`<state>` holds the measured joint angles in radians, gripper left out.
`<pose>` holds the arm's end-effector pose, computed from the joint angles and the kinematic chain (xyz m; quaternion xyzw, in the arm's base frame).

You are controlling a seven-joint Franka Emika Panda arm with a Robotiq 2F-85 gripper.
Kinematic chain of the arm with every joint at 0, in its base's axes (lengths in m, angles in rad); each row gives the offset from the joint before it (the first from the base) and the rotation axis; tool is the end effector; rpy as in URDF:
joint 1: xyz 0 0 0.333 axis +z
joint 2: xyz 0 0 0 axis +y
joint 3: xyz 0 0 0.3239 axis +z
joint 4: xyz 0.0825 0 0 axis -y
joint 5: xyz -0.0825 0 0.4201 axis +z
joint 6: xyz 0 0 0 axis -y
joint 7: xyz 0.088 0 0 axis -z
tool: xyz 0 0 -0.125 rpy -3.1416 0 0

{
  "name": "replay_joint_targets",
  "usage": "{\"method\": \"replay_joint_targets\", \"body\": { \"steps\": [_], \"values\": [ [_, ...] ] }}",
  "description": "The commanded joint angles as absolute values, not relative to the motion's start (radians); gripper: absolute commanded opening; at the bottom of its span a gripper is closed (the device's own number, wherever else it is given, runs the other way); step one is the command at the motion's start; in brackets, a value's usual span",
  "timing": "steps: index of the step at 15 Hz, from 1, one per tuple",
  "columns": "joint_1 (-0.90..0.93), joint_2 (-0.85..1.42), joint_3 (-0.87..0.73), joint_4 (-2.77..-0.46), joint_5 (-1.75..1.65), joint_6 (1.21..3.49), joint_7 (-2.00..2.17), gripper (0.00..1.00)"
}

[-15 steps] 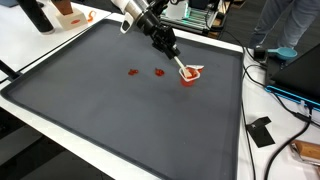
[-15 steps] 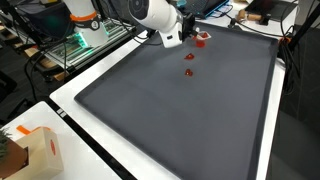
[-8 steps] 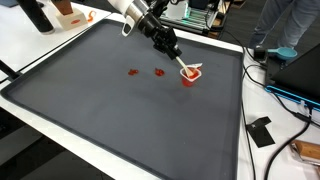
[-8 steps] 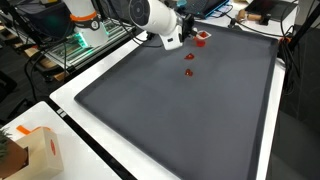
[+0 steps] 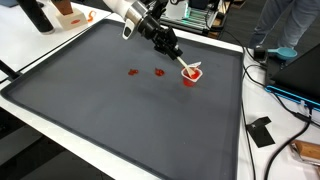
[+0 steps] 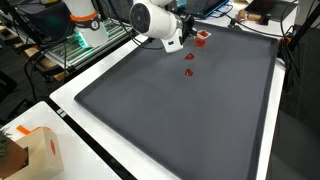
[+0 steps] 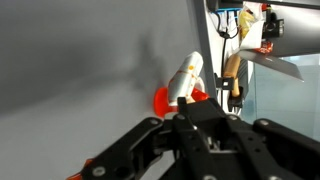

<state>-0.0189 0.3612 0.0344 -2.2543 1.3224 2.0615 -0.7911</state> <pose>0.5269 0.0758 0.1594 -0.8625 0.0951 0.0328 0.4959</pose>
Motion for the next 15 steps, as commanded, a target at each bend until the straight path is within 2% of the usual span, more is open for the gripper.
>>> {"method": "replay_joint_targets", "body": {
  "steps": [1,15],
  "values": [
    [-0.032,0.386,0.023,-2.243,1.361,2.003,-0.829,0.06],
    [-0.058,0.401,-0.012,-2.234,1.375,1.874,-0.867,0.06]
  ]
}}
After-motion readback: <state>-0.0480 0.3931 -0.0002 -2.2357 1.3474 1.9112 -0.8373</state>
